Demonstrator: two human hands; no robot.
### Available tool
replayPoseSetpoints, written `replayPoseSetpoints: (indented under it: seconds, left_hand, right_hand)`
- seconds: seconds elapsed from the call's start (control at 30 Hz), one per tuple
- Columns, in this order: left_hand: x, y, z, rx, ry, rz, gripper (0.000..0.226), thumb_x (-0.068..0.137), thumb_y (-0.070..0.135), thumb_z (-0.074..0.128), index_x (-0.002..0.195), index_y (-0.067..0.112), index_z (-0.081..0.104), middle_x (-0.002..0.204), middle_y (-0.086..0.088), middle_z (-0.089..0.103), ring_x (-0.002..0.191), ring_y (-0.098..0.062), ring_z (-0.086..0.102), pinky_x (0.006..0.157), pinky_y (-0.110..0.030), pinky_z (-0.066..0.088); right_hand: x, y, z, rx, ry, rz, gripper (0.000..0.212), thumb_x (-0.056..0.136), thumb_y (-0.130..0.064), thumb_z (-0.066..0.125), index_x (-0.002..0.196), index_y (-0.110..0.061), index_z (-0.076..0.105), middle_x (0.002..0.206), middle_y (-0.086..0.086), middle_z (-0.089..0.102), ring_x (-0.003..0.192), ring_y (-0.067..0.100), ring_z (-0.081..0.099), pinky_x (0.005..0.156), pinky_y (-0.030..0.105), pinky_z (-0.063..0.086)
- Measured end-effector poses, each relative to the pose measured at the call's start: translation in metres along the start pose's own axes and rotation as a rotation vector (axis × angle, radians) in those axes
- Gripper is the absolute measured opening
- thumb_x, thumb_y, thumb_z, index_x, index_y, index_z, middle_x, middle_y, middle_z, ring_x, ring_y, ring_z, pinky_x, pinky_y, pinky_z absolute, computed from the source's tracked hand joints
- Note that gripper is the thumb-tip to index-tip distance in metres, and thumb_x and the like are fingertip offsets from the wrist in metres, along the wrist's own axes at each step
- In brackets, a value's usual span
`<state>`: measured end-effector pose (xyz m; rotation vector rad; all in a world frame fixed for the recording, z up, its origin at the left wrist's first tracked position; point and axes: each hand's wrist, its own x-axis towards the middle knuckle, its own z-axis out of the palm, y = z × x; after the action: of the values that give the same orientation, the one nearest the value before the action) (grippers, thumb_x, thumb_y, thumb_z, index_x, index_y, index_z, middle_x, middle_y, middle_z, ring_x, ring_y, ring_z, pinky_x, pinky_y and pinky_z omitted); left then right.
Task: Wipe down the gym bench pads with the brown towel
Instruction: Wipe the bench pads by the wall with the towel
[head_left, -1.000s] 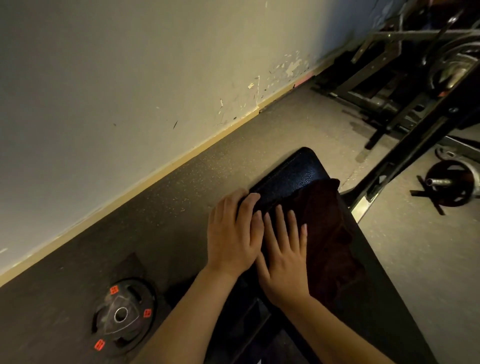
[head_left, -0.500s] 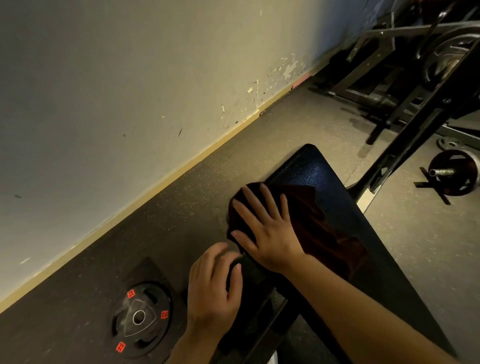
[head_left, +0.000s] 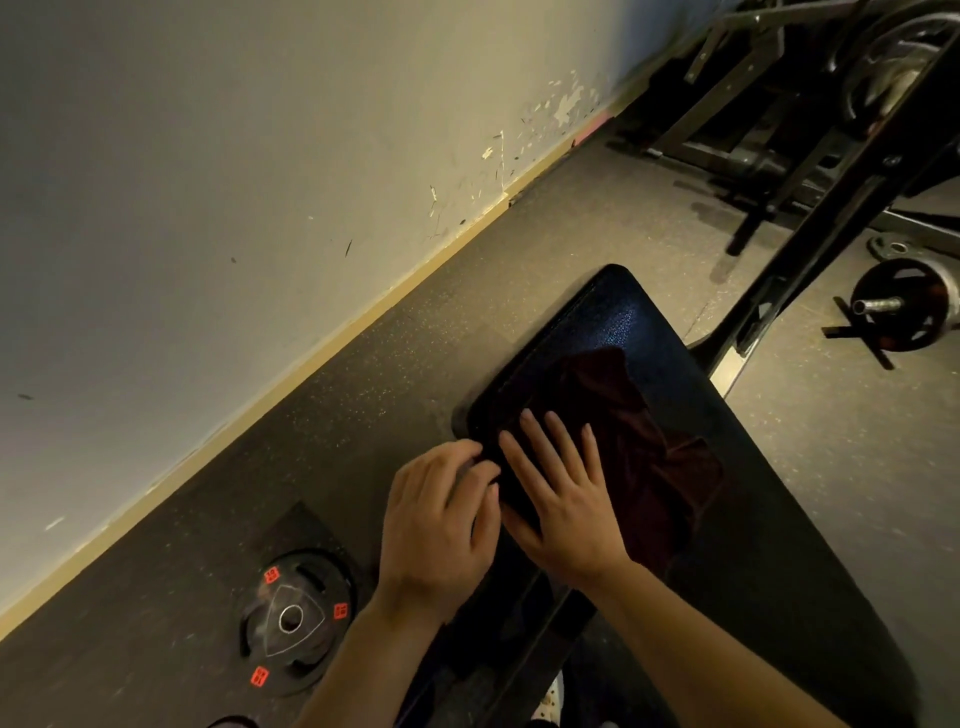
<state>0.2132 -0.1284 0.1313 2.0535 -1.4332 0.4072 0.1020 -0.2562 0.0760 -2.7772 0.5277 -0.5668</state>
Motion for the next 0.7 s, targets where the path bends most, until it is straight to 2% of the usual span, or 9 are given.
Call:
replayPoseSetpoints:
  seconds: [0.1,0.2,0.27,0.33,0.4,0.47,0.53,0.7]
  left_hand:
    - [0.008,0.009,0.011,-0.016,-0.011,0.155,0.022,0.094,0.022,0.051,0.114,0.015,0.057,0.121,-0.006,0.059,0.109,-0.018,0.056,0.096,-0.035,0.044]
    - [0.013,0.022,0.028,-0.044,-0.051,0.244,0.029,0.093,0.021,0.054,0.121,0.016,0.056,0.126,-0.004,0.054,0.114,-0.018,0.056,0.102,-0.038,0.041]
    - [0.016,0.036,0.046,0.027,-0.232,0.291,0.038,0.093,0.027,0.051,0.129,0.016,0.059,0.134,-0.007,0.056,0.123,-0.023,0.055,0.108,-0.043,0.036]
    - [0.016,0.049,0.066,0.207,-0.508,0.364,0.052,0.093,0.038,0.039,0.137,0.019,0.057,0.147,-0.011,0.050,0.137,-0.030,0.044,0.115,-0.052,0.023]
    - [0.013,0.060,0.085,0.340,-0.711,0.397,0.060,0.093,0.044,0.028,0.144,0.021,0.050,0.156,-0.011,0.039,0.145,-0.032,0.028,0.118,-0.057,0.006]
    - [0.017,0.066,0.092,0.370,-0.818,0.375,0.061,0.094,0.046,0.028,0.146,0.022,0.048,0.157,-0.010,0.037,0.146,-0.031,0.023,0.118,-0.056,0.001]
    - [0.026,0.071,0.095,0.332,-0.833,0.362,0.061,0.093,0.048,0.030,0.145,0.023,0.050,0.155,-0.009,0.041,0.145,-0.031,0.026,0.118,-0.055,0.003]
    - [0.066,0.062,0.103,0.369,-0.680,0.367,0.062,0.089,0.053,0.031,0.138,0.026,0.058,0.145,-0.008,0.053,0.141,-0.031,0.036,0.115,-0.056,0.014]
  right_hand:
    - [-0.020,0.007,-0.013,0.046,-0.079,0.011,0.066,0.101,-0.055,0.039,0.157,-0.028,0.018,0.165,0.000,0.010,0.152,0.024,0.010,0.122,0.050,0.007]
    - [-0.052,0.021,-0.036,0.080,-0.050,0.076,0.058,0.097,-0.040,0.052,0.150,-0.023,0.034,0.162,0.007,0.024,0.151,0.023,0.019,0.123,0.044,0.016]
    - [-0.087,0.034,-0.048,0.046,-0.072,0.229,0.061,0.091,-0.030,0.063,0.148,-0.023,0.039,0.161,0.005,0.026,0.150,0.024,0.022,0.119,0.047,0.025]
    - [-0.116,0.042,-0.056,0.038,-0.151,0.421,0.075,0.083,-0.022,0.075,0.148,-0.026,0.039,0.163,0.000,0.018,0.149,0.023,0.022,0.115,0.047,0.031]
    - [-0.137,0.045,-0.060,0.036,-0.237,0.550,0.078,0.085,-0.024,0.073,0.150,-0.032,0.033,0.162,-0.011,0.004,0.150,0.018,0.016,0.119,0.040,0.026]
    - [-0.149,0.047,-0.064,0.071,-0.321,0.631,0.073,0.092,-0.033,0.064,0.153,-0.036,0.024,0.160,-0.017,-0.007,0.151,0.013,0.009,0.121,0.029,0.018]
    - [-0.157,0.050,-0.066,0.109,-0.385,0.720,0.071,0.095,-0.041,0.058,0.154,-0.037,0.019,0.161,-0.016,-0.011,0.151,0.011,0.007,0.120,0.025,0.021]
    - [-0.174,0.057,-0.077,0.186,-0.608,0.898,0.068,0.097,-0.046,0.053,0.154,-0.035,0.018,0.164,-0.008,-0.010,0.150,0.016,0.015,0.114,0.027,0.034]
